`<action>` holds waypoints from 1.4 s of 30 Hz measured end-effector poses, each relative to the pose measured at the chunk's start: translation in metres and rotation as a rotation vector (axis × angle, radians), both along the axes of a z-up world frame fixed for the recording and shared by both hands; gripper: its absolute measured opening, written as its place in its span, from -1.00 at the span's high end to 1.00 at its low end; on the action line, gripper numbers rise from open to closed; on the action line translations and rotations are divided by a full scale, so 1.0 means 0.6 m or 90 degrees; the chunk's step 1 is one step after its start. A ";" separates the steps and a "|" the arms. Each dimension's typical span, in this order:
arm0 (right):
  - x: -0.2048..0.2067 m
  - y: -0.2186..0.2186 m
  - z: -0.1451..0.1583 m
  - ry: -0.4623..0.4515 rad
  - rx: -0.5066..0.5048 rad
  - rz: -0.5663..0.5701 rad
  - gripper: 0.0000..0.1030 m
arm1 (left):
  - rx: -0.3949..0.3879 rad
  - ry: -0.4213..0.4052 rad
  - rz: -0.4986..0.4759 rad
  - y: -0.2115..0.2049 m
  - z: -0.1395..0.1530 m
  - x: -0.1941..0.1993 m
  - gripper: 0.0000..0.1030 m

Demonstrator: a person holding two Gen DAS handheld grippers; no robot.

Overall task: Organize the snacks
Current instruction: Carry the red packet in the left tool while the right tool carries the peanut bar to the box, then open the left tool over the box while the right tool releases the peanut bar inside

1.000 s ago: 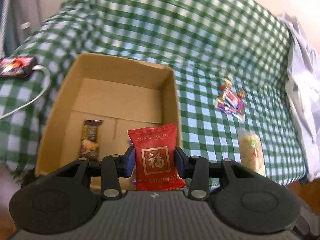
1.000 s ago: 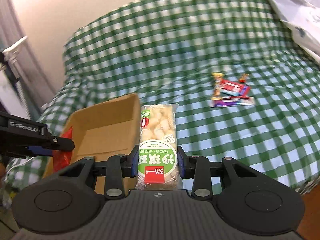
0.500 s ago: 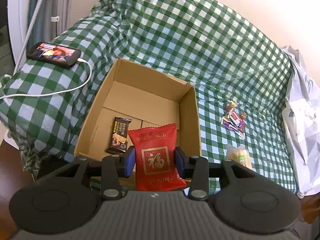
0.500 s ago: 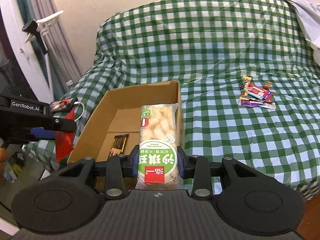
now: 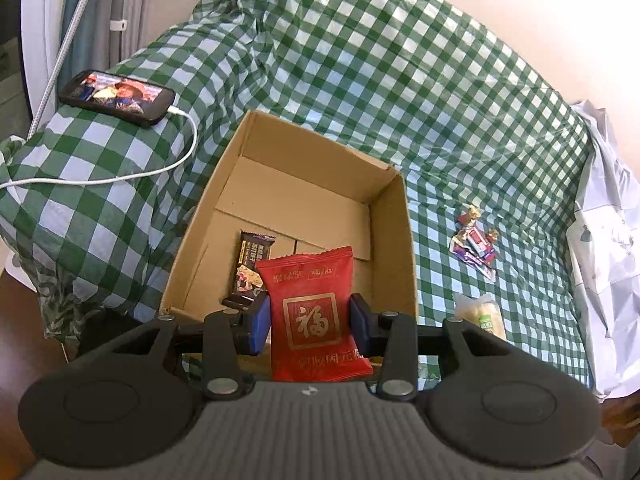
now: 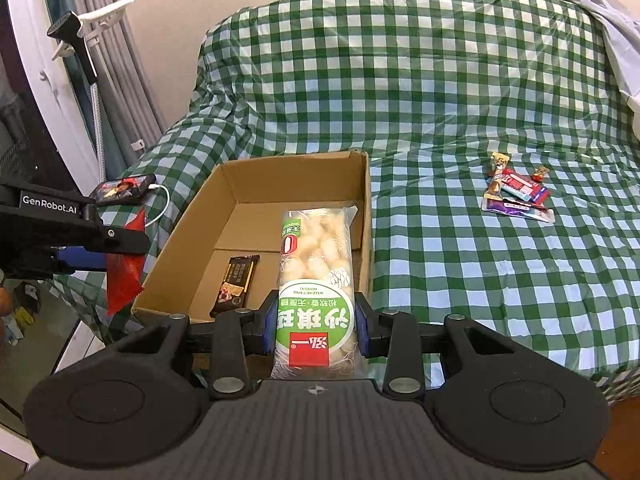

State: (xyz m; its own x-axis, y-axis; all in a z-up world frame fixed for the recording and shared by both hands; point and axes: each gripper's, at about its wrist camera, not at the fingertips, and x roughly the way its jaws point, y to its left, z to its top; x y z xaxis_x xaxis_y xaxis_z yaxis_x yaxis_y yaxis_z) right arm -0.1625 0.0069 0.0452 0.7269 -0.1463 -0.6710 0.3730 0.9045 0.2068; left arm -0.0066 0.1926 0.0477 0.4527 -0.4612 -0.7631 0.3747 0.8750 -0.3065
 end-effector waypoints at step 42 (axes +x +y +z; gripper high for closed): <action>0.321 -0.059 -0.145 0.113 0.016 0.036 0.18 | 0.145 0.052 -0.006 -0.155 -0.178 0.256 -0.16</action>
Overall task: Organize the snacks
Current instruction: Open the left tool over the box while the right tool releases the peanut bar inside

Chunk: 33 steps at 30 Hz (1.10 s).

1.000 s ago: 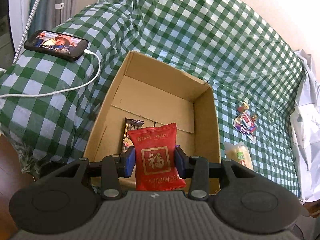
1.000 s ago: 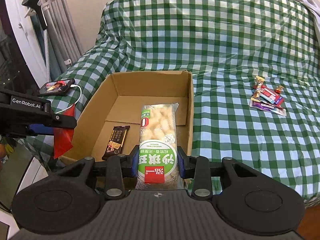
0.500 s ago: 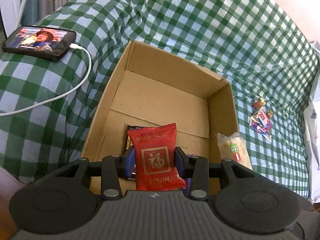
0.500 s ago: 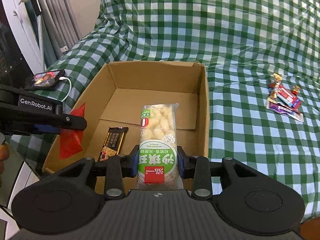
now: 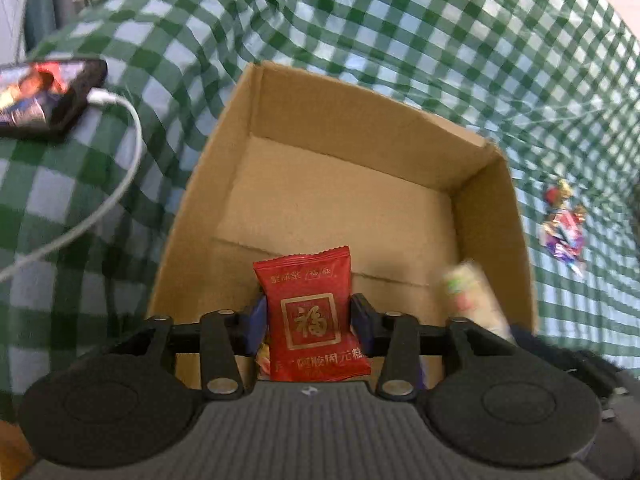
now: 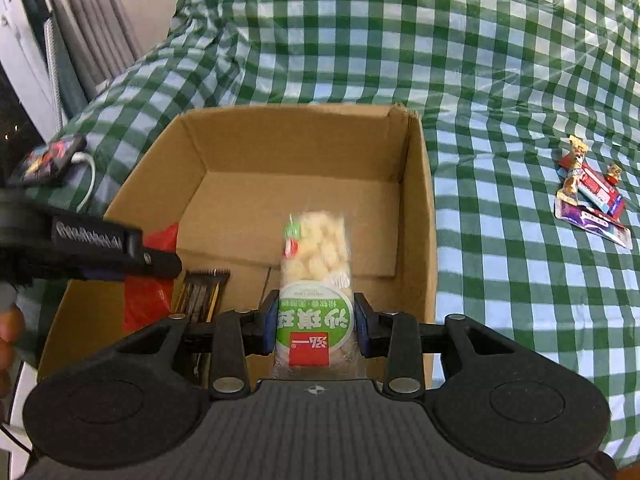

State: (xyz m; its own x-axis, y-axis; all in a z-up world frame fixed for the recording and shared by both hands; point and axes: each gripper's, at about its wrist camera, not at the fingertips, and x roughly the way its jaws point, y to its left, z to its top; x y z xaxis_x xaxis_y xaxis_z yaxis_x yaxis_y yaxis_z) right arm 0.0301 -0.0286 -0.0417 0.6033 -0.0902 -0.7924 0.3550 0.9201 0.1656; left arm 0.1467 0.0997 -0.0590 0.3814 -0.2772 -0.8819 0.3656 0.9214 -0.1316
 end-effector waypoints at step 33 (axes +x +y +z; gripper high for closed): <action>-0.274 0.126 0.170 -0.139 -0.046 -0.005 -0.98 | -0.011 -0.141 -0.003 0.127 0.158 -0.301 -0.99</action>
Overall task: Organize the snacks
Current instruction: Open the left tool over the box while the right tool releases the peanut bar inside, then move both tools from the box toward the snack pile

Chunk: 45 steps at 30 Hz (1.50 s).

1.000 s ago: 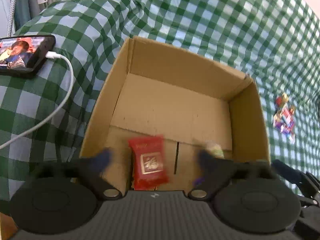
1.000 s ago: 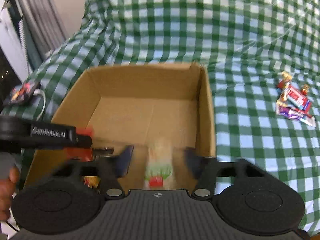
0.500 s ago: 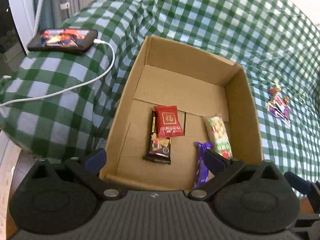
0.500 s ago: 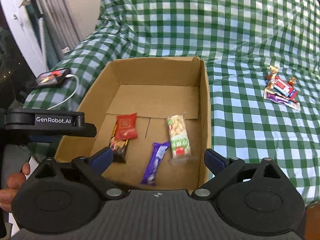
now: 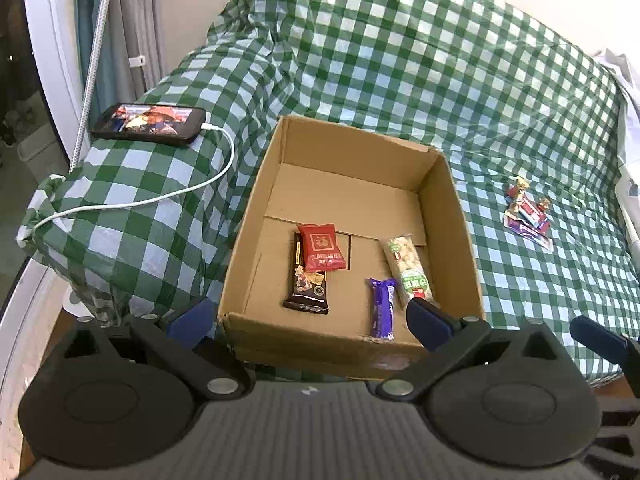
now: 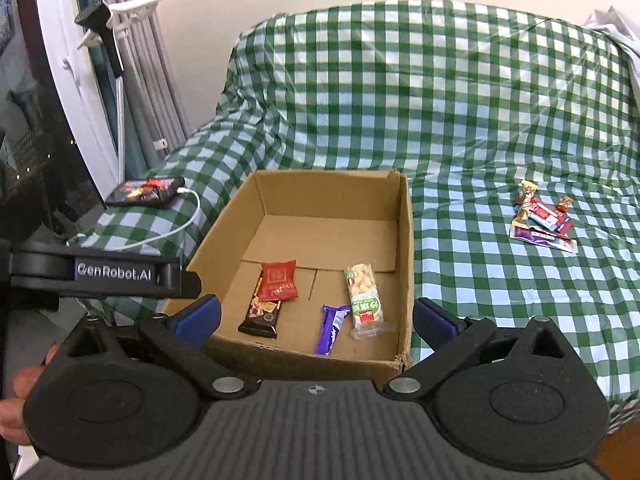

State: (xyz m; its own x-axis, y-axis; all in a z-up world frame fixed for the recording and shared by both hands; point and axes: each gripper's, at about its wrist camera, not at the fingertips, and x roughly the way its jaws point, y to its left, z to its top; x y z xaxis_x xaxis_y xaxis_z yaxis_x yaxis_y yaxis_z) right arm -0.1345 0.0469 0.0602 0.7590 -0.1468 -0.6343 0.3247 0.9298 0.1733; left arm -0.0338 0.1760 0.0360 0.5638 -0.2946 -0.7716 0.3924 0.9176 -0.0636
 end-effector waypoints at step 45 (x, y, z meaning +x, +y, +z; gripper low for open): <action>0.086 -0.583 -0.266 0.094 -0.009 -0.139 -0.98 | 0.054 0.132 0.009 -0.259 -0.040 0.162 -1.00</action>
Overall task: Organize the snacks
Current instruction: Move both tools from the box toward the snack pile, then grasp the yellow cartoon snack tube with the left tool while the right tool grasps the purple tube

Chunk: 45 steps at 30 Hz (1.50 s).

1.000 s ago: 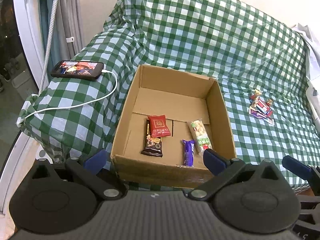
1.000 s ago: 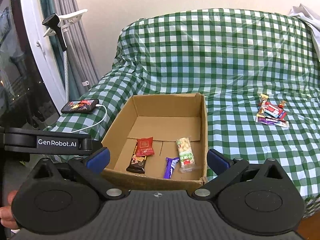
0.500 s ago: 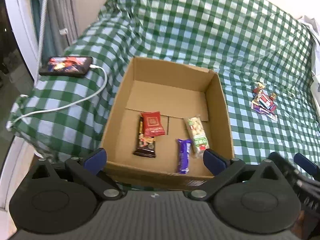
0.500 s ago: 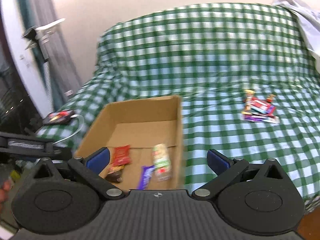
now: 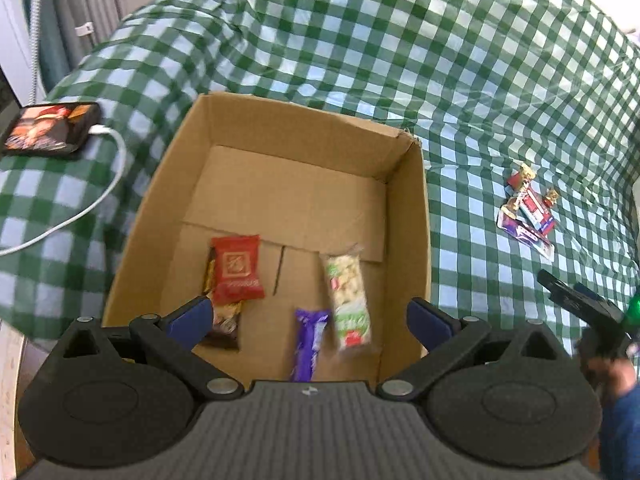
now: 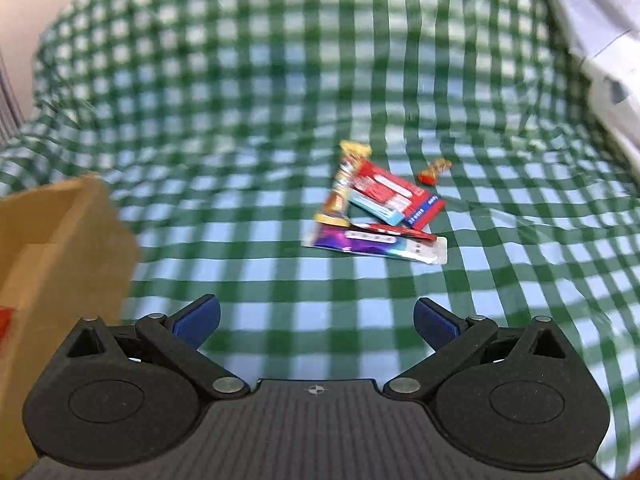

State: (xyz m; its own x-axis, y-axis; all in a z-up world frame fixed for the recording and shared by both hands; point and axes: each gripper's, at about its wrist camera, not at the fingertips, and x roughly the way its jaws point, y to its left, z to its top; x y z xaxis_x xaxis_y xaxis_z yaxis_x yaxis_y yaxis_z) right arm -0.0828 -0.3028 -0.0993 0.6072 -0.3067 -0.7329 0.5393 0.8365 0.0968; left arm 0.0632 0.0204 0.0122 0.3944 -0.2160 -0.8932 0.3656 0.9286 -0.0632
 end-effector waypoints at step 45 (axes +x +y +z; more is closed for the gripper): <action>0.199 -0.110 -0.147 0.065 -0.066 0.218 0.65 | 0.032 0.017 -0.002 -0.142 -0.068 0.066 -1.00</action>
